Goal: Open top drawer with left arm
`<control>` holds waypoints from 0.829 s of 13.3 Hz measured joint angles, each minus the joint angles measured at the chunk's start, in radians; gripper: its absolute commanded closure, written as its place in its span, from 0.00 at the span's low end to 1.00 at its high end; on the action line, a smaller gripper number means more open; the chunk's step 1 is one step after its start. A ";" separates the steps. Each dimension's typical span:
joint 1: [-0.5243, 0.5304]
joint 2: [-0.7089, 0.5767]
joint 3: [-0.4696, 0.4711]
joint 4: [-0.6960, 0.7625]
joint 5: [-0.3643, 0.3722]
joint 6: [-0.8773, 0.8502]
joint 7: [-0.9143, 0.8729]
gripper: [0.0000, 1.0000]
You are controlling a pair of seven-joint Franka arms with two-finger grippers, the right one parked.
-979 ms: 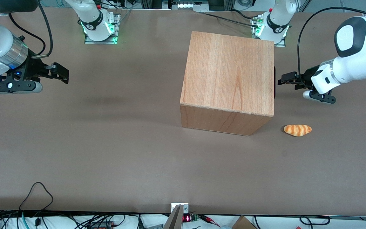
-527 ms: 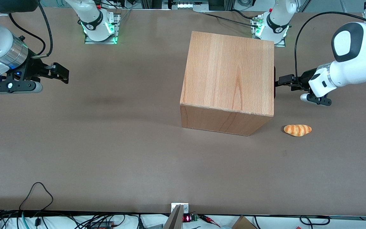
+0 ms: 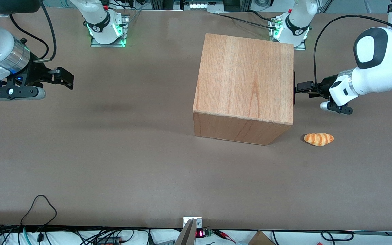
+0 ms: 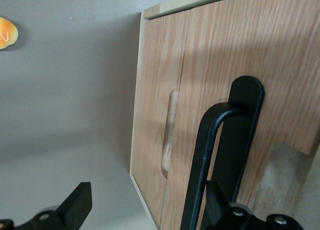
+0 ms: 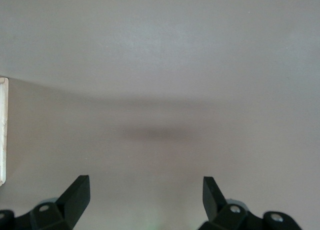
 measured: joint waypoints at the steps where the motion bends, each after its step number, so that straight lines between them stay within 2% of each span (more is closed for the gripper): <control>1: 0.000 0.004 0.000 0.000 -0.001 0.000 0.000 0.00; 11: -0.001 0.031 -0.003 0.000 -0.005 0.005 0.000 0.00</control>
